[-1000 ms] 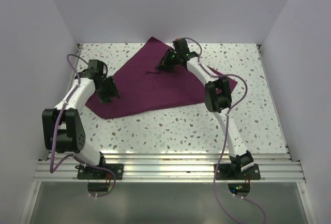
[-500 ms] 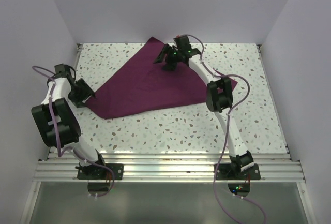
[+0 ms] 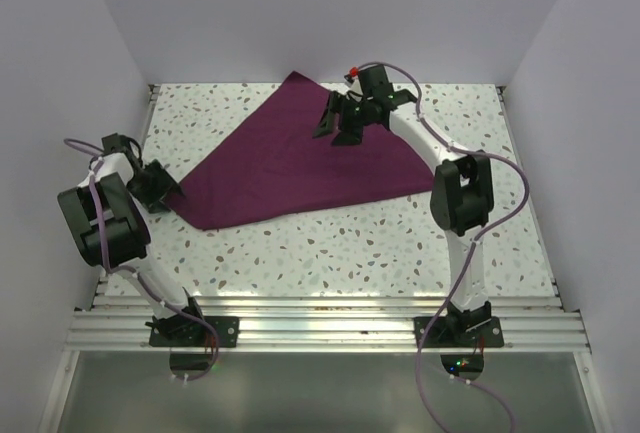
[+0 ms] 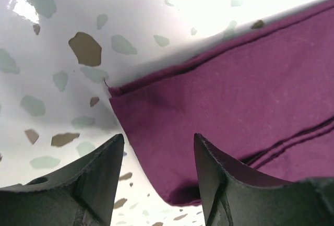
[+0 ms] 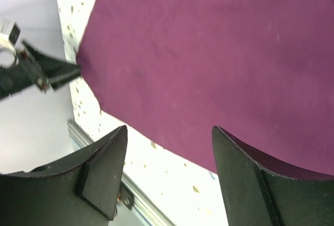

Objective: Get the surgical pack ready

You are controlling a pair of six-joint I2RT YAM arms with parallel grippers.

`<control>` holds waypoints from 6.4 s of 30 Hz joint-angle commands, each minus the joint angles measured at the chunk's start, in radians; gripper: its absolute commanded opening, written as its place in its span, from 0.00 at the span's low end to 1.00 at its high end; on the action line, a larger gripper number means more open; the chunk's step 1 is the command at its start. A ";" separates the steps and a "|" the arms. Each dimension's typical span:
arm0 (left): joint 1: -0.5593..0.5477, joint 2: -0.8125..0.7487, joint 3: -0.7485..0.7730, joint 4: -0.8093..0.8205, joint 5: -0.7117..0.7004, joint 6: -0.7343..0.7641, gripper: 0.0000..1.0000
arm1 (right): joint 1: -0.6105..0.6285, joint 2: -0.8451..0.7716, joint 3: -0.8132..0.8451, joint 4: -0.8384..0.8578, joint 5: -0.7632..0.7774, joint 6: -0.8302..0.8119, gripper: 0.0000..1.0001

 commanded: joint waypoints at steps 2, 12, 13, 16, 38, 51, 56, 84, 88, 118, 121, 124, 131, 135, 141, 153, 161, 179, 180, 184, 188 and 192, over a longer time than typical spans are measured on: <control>0.019 0.016 -0.035 0.053 0.004 -0.014 0.59 | -0.006 -0.084 -0.082 0.001 -0.029 -0.070 0.69; 0.024 0.059 -0.048 0.072 0.003 -0.040 0.56 | -0.006 -0.093 -0.113 -0.024 0.017 -0.068 0.69; 0.022 0.071 -0.045 0.076 0.017 -0.043 0.54 | -0.006 -0.094 -0.113 -0.034 0.033 -0.073 0.70; 0.024 0.091 -0.031 0.105 0.045 -0.044 0.38 | -0.013 -0.094 -0.112 -0.096 0.130 -0.093 0.70; 0.002 -0.090 -0.086 0.112 0.072 -0.061 0.00 | 0.324 0.073 0.141 -0.088 0.195 -0.067 0.05; -0.005 -0.168 -0.121 0.122 0.105 -0.078 0.00 | 0.434 0.243 0.163 -0.065 0.340 -0.068 0.00; -0.004 -0.180 -0.107 0.116 0.132 -0.095 0.00 | 0.447 0.312 0.210 -0.076 0.327 -0.058 0.00; -0.041 -0.295 -0.110 0.118 0.227 -0.176 0.02 | 0.459 0.416 0.345 -0.110 0.342 -0.021 0.00; -0.068 -0.320 -0.117 0.145 0.252 -0.216 0.02 | 0.459 0.430 0.316 -0.117 0.347 -0.030 0.00; -0.248 -0.367 -0.046 0.164 0.230 -0.345 0.02 | 0.497 0.263 0.106 -0.045 0.256 -0.048 0.00; -0.275 -0.370 -0.028 0.162 0.235 -0.357 0.02 | 0.496 0.277 0.094 -0.054 0.251 -0.048 0.00; -0.306 -0.375 -0.009 0.159 0.229 -0.373 0.02 | 0.481 0.252 0.109 -0.062 0.248 -0.050 0.00; -0.370 -0.367 0.052 0.155 0.220 -0.388 0.02 | 0.335 0.056 0.160 -0.105 0.256 -0.039 0.00; -0.435 -0.329 0.106 0.152 0.214 -0.390 0.02 | 0.168 -0.067 0.041 -0.116 0.287 -0.033 0.00; -0.577 -0.239 0.207 0.165 0.197 -0.394 0.00 | -0.097 -0.134 -0.180 -0.125 0.414 -0.136 0.00; -0.824 0.059 0.480 0.142 0.226 -0.383 0.00 | -0.167 0.082 -0.242 -0.145 0.420 -0.245 0.00; -0.903 0.238 0.638 0.102 0.229 -0.382 0.00 | -0.173 0.120 -0.247 -0.160 0.399 -0.235 0.00; -0.963 0.429 0.799 0.107 0.270 -0.411 0.00 | -0.173 0.151 -0.250 -0.174 0.374 -0.226 0.00; -0.964 0.430 0.793 0.107 0.266 -0.410 0.00 | -0.173 0.149 -0.250 -0.171 0.373 -0.226 0.00; -0.969 0.455 0.785 0.109 0.261 -0.403 0.00 | -0.173 0.157 -0.244 -0.173 0.357 -0.219 0.00; -0.975 0.475 0.788 0.127 0.272 -0.410 0.00 | -0.174 0.169 -0.237 -0.177 0.356 -0.219 0.00; -0.975 0.518 0.816 0.129 0.279 -0.413 0.00 | -0.173 0.177 -0.225 -0.185 0.353 -0.217 0.00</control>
